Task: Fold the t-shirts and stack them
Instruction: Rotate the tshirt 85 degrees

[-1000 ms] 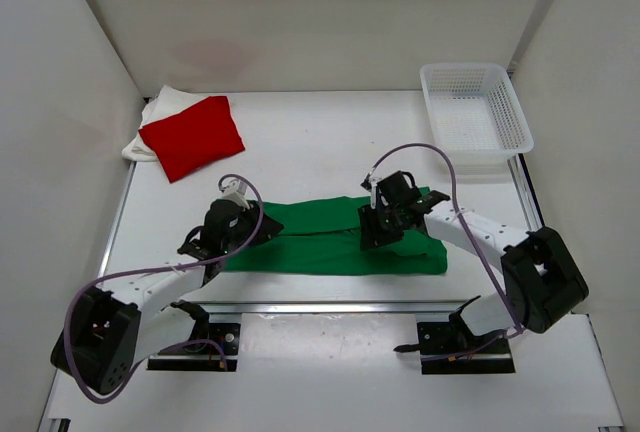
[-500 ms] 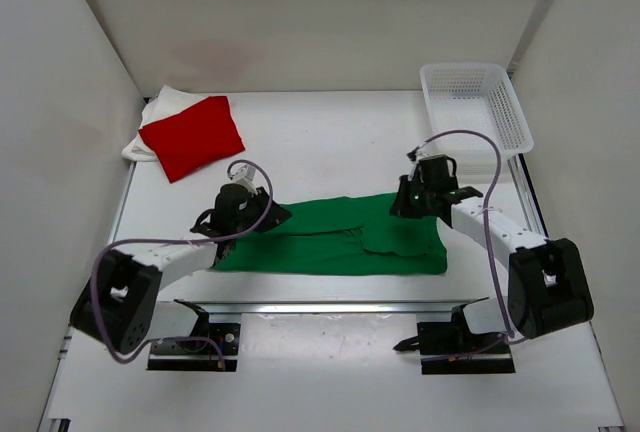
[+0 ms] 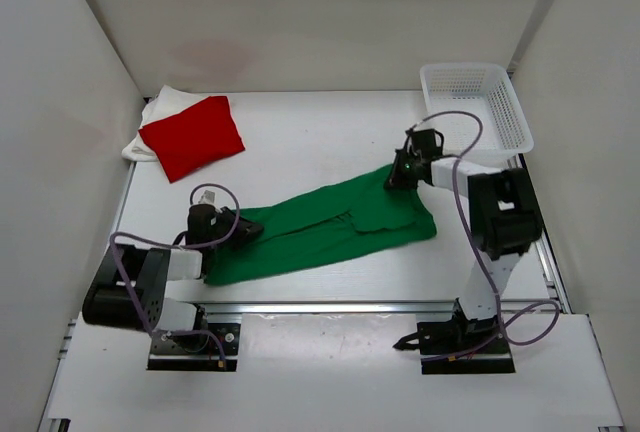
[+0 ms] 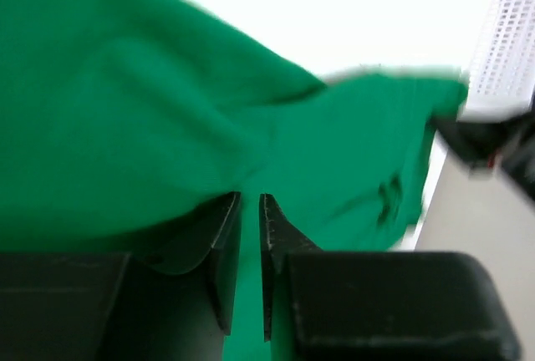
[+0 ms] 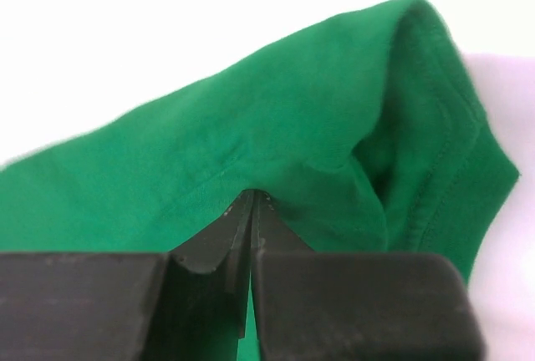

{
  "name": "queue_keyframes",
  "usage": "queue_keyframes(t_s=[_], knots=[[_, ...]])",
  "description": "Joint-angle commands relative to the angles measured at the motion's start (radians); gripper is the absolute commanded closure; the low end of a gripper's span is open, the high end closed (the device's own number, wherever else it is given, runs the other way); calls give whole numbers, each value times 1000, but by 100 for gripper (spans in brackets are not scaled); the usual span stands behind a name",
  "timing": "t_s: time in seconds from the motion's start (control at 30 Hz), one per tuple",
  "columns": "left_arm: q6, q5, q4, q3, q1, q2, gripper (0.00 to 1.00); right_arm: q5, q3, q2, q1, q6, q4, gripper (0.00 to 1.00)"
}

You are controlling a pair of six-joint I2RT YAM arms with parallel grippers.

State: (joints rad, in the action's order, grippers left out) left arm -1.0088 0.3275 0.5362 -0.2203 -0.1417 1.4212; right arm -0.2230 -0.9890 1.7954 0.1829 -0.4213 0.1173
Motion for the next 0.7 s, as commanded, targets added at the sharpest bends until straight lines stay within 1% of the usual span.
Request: queue_keyframes(t_s=[0.0, 0.03, 0.07, 0.1, 0.13, 0.17, 0.2, 0.23, 0.27, 0.3, 0.33, 0.37, 0.4, 0.43, 0.47, 0.5, 0.53, 0.57, 0.6, 0.63, 0.67], knots=[[41, 2, -106, 16, -4, -106, 73, -33, -241, 200, 23, 16, 62, 100], [65, -5, -131, -5, -15, -160, 71, -47, -376, 294, 26, 24, 118, 100], [81, -24, -190, -23, -22, -221, 70, -59, -522, 390, 29, 30, 168, 100], [107, -39, -244, -33, -28, -284, 69, -70, -598, 436, 35, 35, 203, 100], [139, -44, -272, -48, -33, -309, 66, -82, -787, 535, 47, 48, 273, 100], [157, -57, -312, -54, -41, -347, 65, -84, -1017, 649, 46, 52, 370, 100], [189, -62, -358, -71, -45, -381, 64, -111, -1148, 777, 59, 59, 480, 100], [222, -68, -378, -68, -50, -390, 63, -114, -1465, 851, 66, 56, 548, 100], [223, -71, -407, -82, -56, -396, 63, -137, -1816, 1010, 73, 41, 637, 100], [249, -77, -429, -93, -64, -387, 62, -245, -1783, 968, 66, 17, 516, 100], [275, -76, -450, -93, -65, -383, 62, -272, -1537, 905, 61, -31, 431, 100], [291, -76, -458, -96, -74, -374, 62, -268, -1407, 794, 70, -16, 329, 100], [297, -76, -478, -100, -94, -369, 62, -222, -1384, 723, 88, 15, 329, 99], [305, -84, -485, -97, -99, -370, 62, -202, -1401, 704, 113, 83, 349, 98], [303, -105, -481, -84, -104, -383, 62, -169, -1469, 670, 124, 137, 430, 96], [302, -123, -473, -61, -107, -398, 62, -155, -1557, 653, 128, 156, 518, 93], [305, -130, -460, -48, -98, -410, 62, -147, -1595, 638, 132, 189, 621, 89], [302, -124, -453, -47, -85, -407, 63, -144, -1670, 633, 133, 226, 668, 86], [297, -130, -453, -48, -81, -418, 62, -135, -1724, 624, 139, 264, 780, 84], [299, -151, -453, -53, -90, -426, 62, -101, -1728, 596, 144, 285, 858, 84], [309, -156, -458, -57, -91, -430, 63, -87, -1643, 566, 153, 302, 877, 84]])
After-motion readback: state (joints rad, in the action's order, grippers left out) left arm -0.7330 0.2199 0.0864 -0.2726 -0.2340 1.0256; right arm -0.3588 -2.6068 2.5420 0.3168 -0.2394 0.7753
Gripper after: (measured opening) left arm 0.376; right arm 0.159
